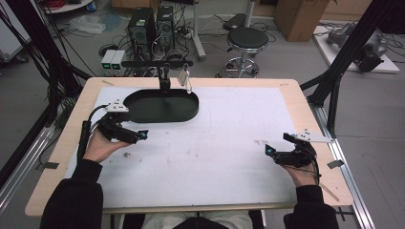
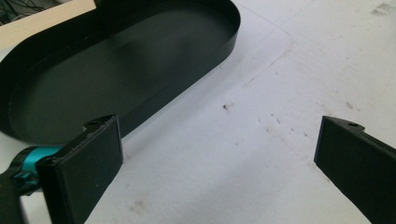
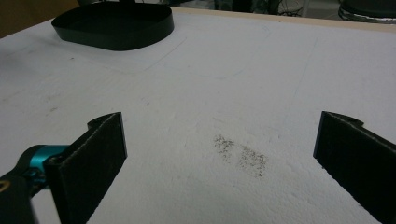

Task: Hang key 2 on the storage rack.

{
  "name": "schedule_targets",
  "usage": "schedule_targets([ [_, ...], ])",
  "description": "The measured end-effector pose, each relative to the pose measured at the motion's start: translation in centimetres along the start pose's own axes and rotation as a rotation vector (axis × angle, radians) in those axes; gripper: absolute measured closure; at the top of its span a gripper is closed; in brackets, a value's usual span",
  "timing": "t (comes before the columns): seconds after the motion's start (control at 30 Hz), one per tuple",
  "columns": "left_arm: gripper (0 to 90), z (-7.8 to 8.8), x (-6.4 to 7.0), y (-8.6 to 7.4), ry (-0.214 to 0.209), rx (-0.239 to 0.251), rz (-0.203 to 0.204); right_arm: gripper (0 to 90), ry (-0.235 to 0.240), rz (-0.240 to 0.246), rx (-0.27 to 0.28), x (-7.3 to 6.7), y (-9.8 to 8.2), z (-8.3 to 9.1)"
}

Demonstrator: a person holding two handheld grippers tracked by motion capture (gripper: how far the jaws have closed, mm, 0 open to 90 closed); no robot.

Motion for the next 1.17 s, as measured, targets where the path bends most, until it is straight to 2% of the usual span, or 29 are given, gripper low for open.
schedule_targets([
  [0.1, 1.7, 0.3, 0.0, -0.7, 0.005, 0.025, 0.001, 1.8, -0.002, 0.007, -0.004, 0.0, 0.0, 0.0],
  [0.2, 1.7, 0.6, -0.2, -1.4, 0.025, 0.020, -0.006, 1.8, 0.000, 0.003, -0.006, -0.1, 0.0, 0.0],
  [0.3, 1.7, 0.8, -0.3, -2.1, 0.026, 0.032, -0.010, 1.8, -0.003, 0.008, -0.001, -0.1, 0.0, 0.0],
  [0.43, 1.7, 1.4, -0.7, -3.2, 0.038, 0.056, 0.004, 1.8, 0.001, 0.008, -0.002, -0.1, -0.1, 0.0],
  [0.63, 1.7, 2.1, -1.7, -5.0, 0.080, 0.102, 0.021, 1.8, 0.001, 0.011, -0.010, -0.3, -0.1, -0.1],
  [0.87, 1.7, 3.0, -2.0, -6.7, 0.076, 0.155, 0.019, 1.8, 0.004, 0.024, -0.013, -0.3, -0.2, -0.2],
  [0.97, 1.7, 3.3, -2.3, -7.8, 0.084, 0.158, 0.035, 1.8, 0.005, 0.021, -0.021, -0.4, -0.2, -0.2],
  [1.07, 1.7, 3.0, -2.7, -8.9, 0.086, 0.129, 0.050, 1.8, 0.006, 0.025, -0.022, -0.4, -0.3, -0.3],
  [1.17, 1.7, 2.9, -2.8, -9.0, 0.090, 0.123, 0.050, 1.8, 0.009, 0.027, -0.023, -0.4, -0.3, -0.4],
])
Point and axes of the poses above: each handheld gripper's, and its own axes: z roughly backward along the jaws, y roughly out of its top, x roughly to its right, the point moved 6 cm from there along -z, roughly forward along the jaws, and after that the axes turned 14 degrees about z, right-handed, at the moved point
